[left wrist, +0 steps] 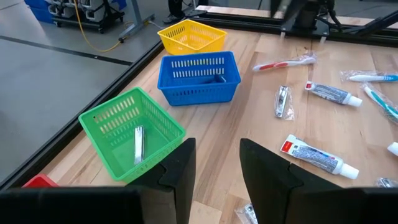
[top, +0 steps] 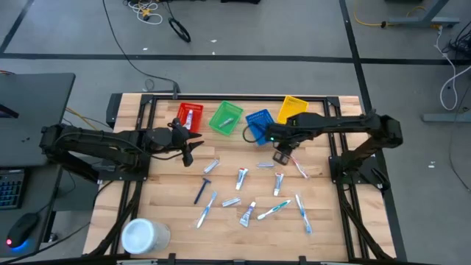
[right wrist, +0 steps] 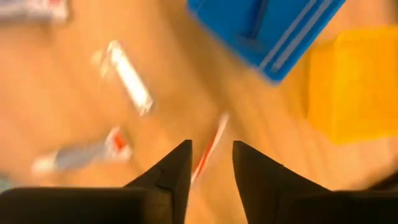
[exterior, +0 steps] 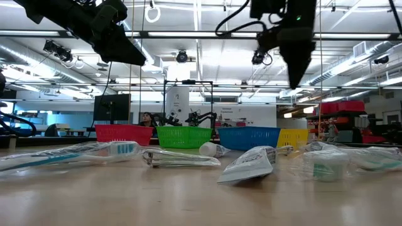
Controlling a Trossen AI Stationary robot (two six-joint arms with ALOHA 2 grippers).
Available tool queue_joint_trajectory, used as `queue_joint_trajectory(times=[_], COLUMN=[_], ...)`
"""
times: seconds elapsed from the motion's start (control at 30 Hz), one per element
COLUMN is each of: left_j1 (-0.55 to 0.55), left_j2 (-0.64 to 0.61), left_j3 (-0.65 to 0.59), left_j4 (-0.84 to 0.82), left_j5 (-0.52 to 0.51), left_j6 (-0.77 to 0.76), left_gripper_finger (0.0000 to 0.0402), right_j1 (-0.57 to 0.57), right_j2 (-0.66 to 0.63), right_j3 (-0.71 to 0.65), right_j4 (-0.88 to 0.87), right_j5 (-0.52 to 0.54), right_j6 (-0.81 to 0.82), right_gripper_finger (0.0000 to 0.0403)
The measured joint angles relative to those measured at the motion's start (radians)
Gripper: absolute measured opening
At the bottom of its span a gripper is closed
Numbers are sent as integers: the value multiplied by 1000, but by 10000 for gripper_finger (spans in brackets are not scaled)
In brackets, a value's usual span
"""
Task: Pick & Place Travel size toiletries
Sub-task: Put the red toothbrush in the yellow bin
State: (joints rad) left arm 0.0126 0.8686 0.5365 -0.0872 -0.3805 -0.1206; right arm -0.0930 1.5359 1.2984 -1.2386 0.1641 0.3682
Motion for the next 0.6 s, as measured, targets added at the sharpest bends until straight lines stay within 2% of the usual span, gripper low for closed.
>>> queue_joint_trajectory(times=[0.13,0.3,0.47,0.6], left_j1=[0,0,0,0], left_j2=[0,0,0,1], left_j3=[0,0,0,0], left_j4=[3,7,8,10], left_j5=[0,1,18,18], left_j6=[-4,-6,2,10], left_gripper_finger=[132,132,132,132], right_j1=[21,33,40,44], right_j2=[-11,-12,-12,-12], right_j3=[0,-33,-155,-263], right_j4=[-73,-89,-62,4], right_j5=[-79,-80,-77,-99], right_j6=[36,129,311,397], right_gripper_finger=[161,199,208,208])
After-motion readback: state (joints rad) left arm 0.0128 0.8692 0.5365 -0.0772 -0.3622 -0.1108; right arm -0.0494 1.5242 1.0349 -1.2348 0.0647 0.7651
